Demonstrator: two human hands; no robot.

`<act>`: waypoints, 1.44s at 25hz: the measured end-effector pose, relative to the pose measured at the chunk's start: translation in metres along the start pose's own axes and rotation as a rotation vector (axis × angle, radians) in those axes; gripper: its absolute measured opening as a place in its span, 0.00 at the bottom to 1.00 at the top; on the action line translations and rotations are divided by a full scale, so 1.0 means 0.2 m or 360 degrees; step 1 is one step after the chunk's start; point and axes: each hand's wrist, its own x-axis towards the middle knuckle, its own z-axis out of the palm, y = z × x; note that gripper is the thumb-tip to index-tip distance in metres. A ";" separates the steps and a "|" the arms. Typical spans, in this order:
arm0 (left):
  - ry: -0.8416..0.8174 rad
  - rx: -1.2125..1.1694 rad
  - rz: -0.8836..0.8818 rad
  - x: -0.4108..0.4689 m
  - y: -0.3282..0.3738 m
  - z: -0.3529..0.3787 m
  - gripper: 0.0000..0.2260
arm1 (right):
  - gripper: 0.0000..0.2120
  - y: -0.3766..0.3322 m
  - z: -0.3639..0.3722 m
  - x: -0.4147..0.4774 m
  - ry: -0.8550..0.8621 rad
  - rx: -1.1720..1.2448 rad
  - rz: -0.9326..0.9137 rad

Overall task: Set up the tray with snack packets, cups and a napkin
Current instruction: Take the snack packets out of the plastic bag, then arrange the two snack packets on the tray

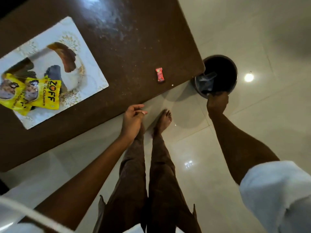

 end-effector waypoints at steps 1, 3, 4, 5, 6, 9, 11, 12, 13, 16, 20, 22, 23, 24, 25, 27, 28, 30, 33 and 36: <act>-0.0021 -0.0053 0.0012 -0.03 0.01 0.04 0.14 | 0.20 0.02 -0.02 -0.07 -0.0034 -0.0034 0.0015; -0.0056 -0.0138 0.0064 -0.07 0.05 0.08 0.13 | 0.15 0.01 -0.03 -0.23 -0.0144 -0.0152 -0.0005; -0.0061 -0.0164 0.0084 -0.10 0.08 0.09 0.13 | 0.13 0.00 -0.01 -0.32 -0.0208 -0.0220 -0.0059; -0.0049 -0.0192 0.0087 -0.12 0.09 0.07 0.12 | 0.10 -0.03 0.03 -0.42 -0.0284 -0.0277 -0.0160; 0.0001 -0.0228 0.0076 -0.14 0.09 0.00 0.12 | 0.09 -0.09 0.10 -0.56 -0.0409 -0.0305 -0.0304; 0.0217 -0.0330 0.0077 -0.16 0.05 -0.34 0.12 | 0.05 -0.31 0.35 -1.03 -0.0770 -0.0193 -0.0579; 0.0352 -0.0379 0.0061 -0.13 -0.01 -0.60 0.12 | 0.06 -0.47 0.48 -1.32 -0.0904 -0.0114 -0.0635; 0.0411 -0.0411 0.0038 -0.10 -0.02 -0.70 0.12 | 0.09 -0.53 0.52 -1.41 -0.0960 -0.0076 -0.0670; 0.0465 -0.0445 0.0015 -0.09 -0.04 -0.78 0.12 | 0.11 -0.59 0.55 -1.48 -0.1009 -0.0034 -0.0723; 0.0526 -0.0532 -0.0039 -0.10 -0.06 -1.01 0.12 | 0.15 -0.77 0.62 -1.64 -0.1065 0.0027 -0.0908; 0.0595 -0.0709 -0.0049 -0.09 -0.05 -1.40 0.11 | 0.16 -1.16 0.83 -1.89 -0.1051 -0.0070 -0.1083; 0.0680 -0.0842 -0.0049 -0.02 -0.03 -1.63 0.12 | 0.17 -1.40 0.96 -2.01 -0.1064 -0.0099 -0.1112; 0.0702 -0.0918 -0.0089 0.00 -0.06 -1.73 0.12 | 0.18 -1.48 1.01 -2.08 -0.1093 -0.0150 -0.1147; 0.0692 -0.1005 -0.0164 -0.01 -0.11 -1.81 0.13 | 0.18 -1.52 1.03 -2.14 -0.1115 -0.0219 -0.1187; 0.0687 -0.1055 -0.0218 -0.02 -0.15 -1.88 0.13 | 0.18 -1.57 1.05 -2.18 -0.1139 -0.0276 -0.1221; 0.0653 -0.1044 -0.0258 -0.06 -0.18 -2.05 0.13 | 0.17 -1.70 1.08 -2.28 -0.1188 -0.0348 -0.1227; 0.0652 -0.1020 -0.0227 -0.04 -0.17 -2.17 0.14 | 0.17 -1.80 1.14 -2.35 -0.1203 -0.0367 -0.1232; 0.0689 -0.1035 -0.0174 0.03 -0.15 -2.38 0.15 | 0.17 -1.99 1.31 -2.46 -0.1281 -0.0528 -0.1326; 0.0677 -0.1026 -0.0269 0.18 -0.16 -2.56 0.23 | 0.25 -2.08 1.55 -2.51 -0.1320 -0.0895 -0.1488; 0.0708 -0.0864 -0.0320 0.33 -0.12 -2.56 0.28 | 0.26 -2.10 1.65 -2.41 -0.1195 -0.0927 -0.1544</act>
